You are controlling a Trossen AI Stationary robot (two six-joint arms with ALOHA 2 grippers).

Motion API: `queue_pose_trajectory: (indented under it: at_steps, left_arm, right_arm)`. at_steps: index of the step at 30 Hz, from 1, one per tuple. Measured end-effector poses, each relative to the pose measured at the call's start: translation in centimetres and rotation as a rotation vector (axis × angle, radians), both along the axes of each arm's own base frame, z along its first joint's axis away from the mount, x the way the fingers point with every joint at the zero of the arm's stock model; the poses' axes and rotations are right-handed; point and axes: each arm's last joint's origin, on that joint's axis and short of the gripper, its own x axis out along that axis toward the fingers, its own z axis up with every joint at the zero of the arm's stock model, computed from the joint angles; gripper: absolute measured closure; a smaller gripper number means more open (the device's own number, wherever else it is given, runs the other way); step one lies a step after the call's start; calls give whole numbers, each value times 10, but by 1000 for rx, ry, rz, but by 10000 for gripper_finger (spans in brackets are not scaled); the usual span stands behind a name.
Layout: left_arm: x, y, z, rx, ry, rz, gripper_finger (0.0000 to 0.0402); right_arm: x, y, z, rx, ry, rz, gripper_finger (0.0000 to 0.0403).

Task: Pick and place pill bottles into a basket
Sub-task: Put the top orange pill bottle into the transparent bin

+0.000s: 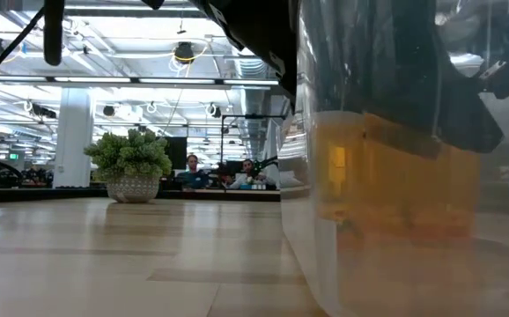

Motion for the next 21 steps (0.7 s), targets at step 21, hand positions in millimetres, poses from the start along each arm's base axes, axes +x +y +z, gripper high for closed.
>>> queue_pose_trajectory:
  at_steps: [21]
  left_arm:
    - [2,13,-4,26,48,51,201]
  right_arm:
    - [0,0,0,0,0,0,92]
